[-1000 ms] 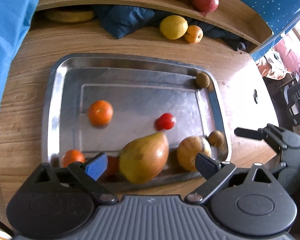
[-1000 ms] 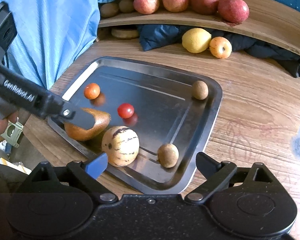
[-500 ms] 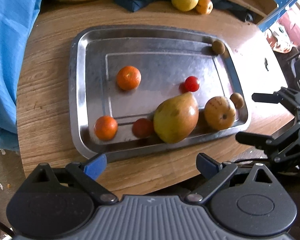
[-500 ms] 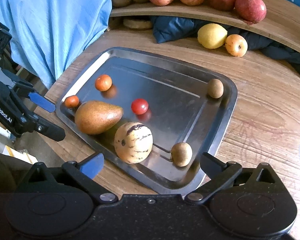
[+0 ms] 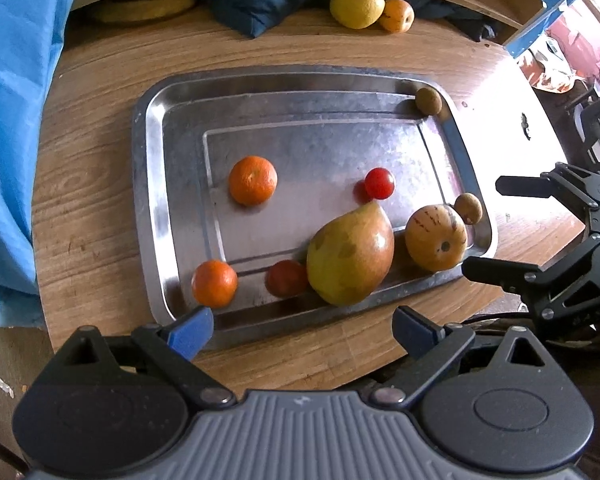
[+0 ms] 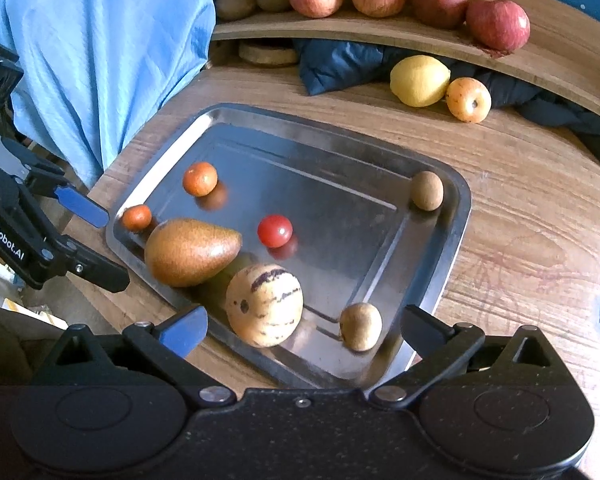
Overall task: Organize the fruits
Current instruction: 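Lift both open tools off the tray and move them toward the lemon and apple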
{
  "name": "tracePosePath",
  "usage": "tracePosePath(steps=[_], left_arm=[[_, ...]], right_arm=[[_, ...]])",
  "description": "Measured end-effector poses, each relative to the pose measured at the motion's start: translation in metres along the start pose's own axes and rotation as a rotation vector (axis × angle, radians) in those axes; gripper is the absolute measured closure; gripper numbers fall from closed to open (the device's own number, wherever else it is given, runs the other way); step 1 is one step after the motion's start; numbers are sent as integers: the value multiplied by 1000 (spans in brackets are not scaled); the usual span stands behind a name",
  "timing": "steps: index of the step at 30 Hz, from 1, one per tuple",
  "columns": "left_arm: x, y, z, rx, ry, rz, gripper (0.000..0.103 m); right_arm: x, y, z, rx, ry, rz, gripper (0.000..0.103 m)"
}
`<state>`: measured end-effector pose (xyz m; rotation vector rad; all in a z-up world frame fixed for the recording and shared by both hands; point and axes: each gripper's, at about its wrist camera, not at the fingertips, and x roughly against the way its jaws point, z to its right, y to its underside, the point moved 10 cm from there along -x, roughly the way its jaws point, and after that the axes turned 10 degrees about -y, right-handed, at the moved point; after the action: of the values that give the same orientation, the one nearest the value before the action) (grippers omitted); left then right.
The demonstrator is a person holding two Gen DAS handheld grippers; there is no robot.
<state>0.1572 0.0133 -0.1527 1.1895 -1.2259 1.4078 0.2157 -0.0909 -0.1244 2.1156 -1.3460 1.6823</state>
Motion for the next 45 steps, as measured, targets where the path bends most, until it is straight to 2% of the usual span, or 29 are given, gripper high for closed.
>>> tracePosePath(steps=[7, 14, 29, 45], left_arm=[[9, -17, -7, 3, 13, 41, 5], [7, -49, -7, 24, 19, 74, 4], [-20, -104, 31, -108, 40, 67, 4], [-42, -158, 35, -93, 67, 97, 3]], right_arm=[[0, -14, 2, -8, 12, 33, 1], [1, -31, 9, -32, 49, 81, 1], [4, -46, 45, -168, 197, 158, 1], [3, -56, 81, -290, 322, 183, 1]])
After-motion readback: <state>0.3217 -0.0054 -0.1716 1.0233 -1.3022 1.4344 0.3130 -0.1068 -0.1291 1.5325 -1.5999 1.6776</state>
